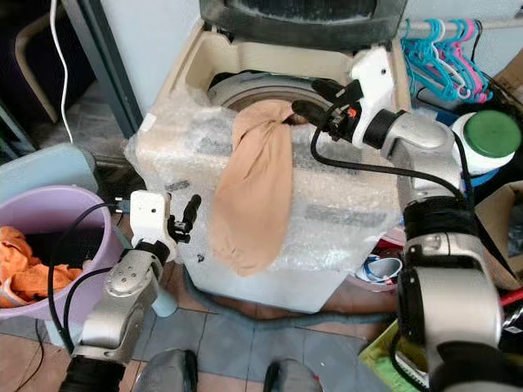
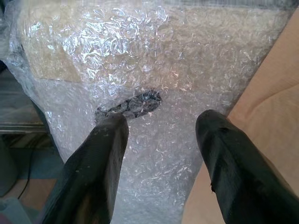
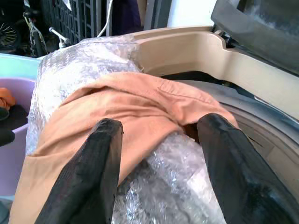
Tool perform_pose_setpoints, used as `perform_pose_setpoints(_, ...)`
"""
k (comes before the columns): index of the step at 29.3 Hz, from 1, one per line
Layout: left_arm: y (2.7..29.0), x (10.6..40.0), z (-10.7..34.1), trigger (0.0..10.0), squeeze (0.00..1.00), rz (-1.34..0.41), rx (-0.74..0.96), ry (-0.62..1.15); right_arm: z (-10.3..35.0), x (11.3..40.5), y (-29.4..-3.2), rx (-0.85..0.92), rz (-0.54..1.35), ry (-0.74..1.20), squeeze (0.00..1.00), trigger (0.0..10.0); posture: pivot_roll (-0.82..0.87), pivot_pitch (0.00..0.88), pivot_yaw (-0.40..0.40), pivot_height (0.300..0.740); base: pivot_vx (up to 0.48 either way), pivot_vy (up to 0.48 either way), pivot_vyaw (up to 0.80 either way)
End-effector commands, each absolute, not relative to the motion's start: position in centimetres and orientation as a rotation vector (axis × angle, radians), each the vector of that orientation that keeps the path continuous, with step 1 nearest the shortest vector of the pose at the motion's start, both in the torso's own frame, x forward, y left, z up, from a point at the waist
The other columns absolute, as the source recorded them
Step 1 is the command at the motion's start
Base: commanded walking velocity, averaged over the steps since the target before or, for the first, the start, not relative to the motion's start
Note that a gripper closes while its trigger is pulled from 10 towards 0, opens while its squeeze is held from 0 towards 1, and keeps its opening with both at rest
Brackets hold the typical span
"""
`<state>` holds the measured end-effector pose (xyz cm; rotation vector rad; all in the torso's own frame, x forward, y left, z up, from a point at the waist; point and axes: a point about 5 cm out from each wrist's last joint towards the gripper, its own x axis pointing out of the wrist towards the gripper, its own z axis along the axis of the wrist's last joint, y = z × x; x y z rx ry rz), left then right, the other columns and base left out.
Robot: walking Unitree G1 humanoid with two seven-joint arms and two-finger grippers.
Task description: Clothes washing
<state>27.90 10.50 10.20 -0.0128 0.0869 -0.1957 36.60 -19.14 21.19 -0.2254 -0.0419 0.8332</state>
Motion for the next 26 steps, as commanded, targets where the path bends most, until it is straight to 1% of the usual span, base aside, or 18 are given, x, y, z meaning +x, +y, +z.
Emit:
perform_pose_setpoints(1, 10.1, 28.0, 10.1, 10.0, 0.00, -0.225, -0.008, 0.092, 20.6, 36.3, -18.4, -0.246, 0.826, -0.064, 1.00, 10.0, -0.06, 0.068, 0.028, 0.740, 0.000, 0.000, 0.00)
perform_pose_setpoints(5, 10.0, 28.1, 10.1, 10.0, 0.00, -0.232, -0.006, 0.089, 18.4, 35.5, -18.0, -0.245, 0.781, -0.049, 1.00, 10.0, -0.05, 0.069, 0.032, 0.740, 0.000, 0.000, 0.00)
perform_pose_setpoints(8, 10.7, 28.0, 10.3, 10.0, 0.00, -0.213, -0.003, 0.081, 17.3, 34.9, -16.7, -0.196, 0.719, -0.059, 1.00, 10.0, -0.04, 0.070, 0.033, 0.740, 0.000, 0.000, 0.00)
perform_pose_setpoints(14, 11.4, 27.6, 10.0, 10.0, 0.00, -0.198, 0.009, 0.089, 16.3, 34.5, -14.5, -0.161, 0.714, -0.040, 1.00, 10.0, -0.02, 0.071, 0.029, 0.740, 0.000, 0.000, 0.00)
perform_pose_setpoints(15, 11.4, 27.6, 10.0, 10.0, 0.00, -0.198, 0.009, 0.089, 16.3, 34.5, -14.5, -0.161, 0.714, -0.040, 1.00, 10.0, -0.02, 0.071, 0.029, 0.740, 0.000, 0.000, 0.00)
perform_pose_setpoints(16, 11.4, 27.5, 10.0, 10.0, 0.00, -0.198, 0.009, 0.090, 16.0, 34.3, -13.2, -0.144, 0.725, -0.048, 1.00, 9.6, -0.02, 0.069, 0.024, 0.740, 0.000, 0.000, 0.00)
perform_pose_setpoints(17, 11.4, 27.5, 10.0, 10.0, 0.00, -0.198, 0.009, 0.090, 16.0, 34.3, -13.2, -0.144, 0.725, -0.048, 1.00, 9.6, -0.02, 0.069, 0.024, 0.740, 0.000, 0.000, 0.00)
perform_pose_setpoints(18, 11.4, 27.5, 10.0, 10.0, 0.00, -0.197, 0.009, 0.090, 15.8, 34.1, -12.4, -0.139, 0.737, -0.053, 1.00, 9.6, -0.01, 0.068, 0.023, 0.740, 0.000, 0.000, 0.00)
perform_pose_setpoints(19, 11.3, 27.6, 10.0, 10.0, 0.00, -0.197, 0.008, 0.089, 15.4, 33.5, -10.6, -0.133, 0.758, -0.053, 1.00, 0.0, -0.01, 0.068, 0.023, 0.740, 0.000, 0.000, 0.00)
perform_pose_setpoints(20, 11.2, 27.6, 10.1, 10.0, 0.00, -0.197, 0.007, 0.088, 15.2, 33.3, -9.9, -0.130, 0.766, -0.050, 1.00, 0.0, -0.01, 0.068, 0.023, 0.740, 0.000, 0.000, 0.00)
perform_pose_setpoints(21, 11.2, 27.6, 10.1, 10.0, 0.00, -0.197, 0.007, 0.088, 15.2, 33.3, -9.9, -0.130, 0.766, -0.050, 1.00, 0.0, -0.01, 0.068, 0.023, 0.740, 0.000, 0.000, 0.00)
perform_pose_setpoints(22, 11.2, 27.6, 10.1, 10.0, 0.00, -0.198, 0.007, 0.088, 14.8, 32.8, -8.9, -0.131, 0.792, -0.037, 0.18, 0.0, -0.01, 0.069, 0.025, 0.740, 0.000, 0.000, 0.00)
perform_pose_setpoints(23, 11.2, 27.6, 10.1, 10.0, 0.00, -0.198, 0.007, 0.088, 14.8, 32.8, -8.9, -0.131, 0.792, -0.037, 0.18, 0.0, -0.01, 0.069, 0.025, 0.740, 0.000, 0.000, 0.00)
perform_pose_setpoints(24, 11.2, 27.6, 10.1, 10.0, 0.00, -0.199, 0.007, 0.088, 14.6, 32.6, -8.5, -0.133, 0.805, -0.034, 0.00, 0.0, -0.01, 0.069, 0.024, 0.740, 0.000, 0.000, 0.00)
perform_pose_setpoints(26, 11.2, 27.6, 10.1, 10.0, 0.00, -0.200, 0.009, 0.089, 14.6, 32.3, -7.9, -0.131, 0.813, -0.038, 0.00, 0.0, -0.01, 0.068, 0.025, 0.740, 0.000, 0.000, 0.00)
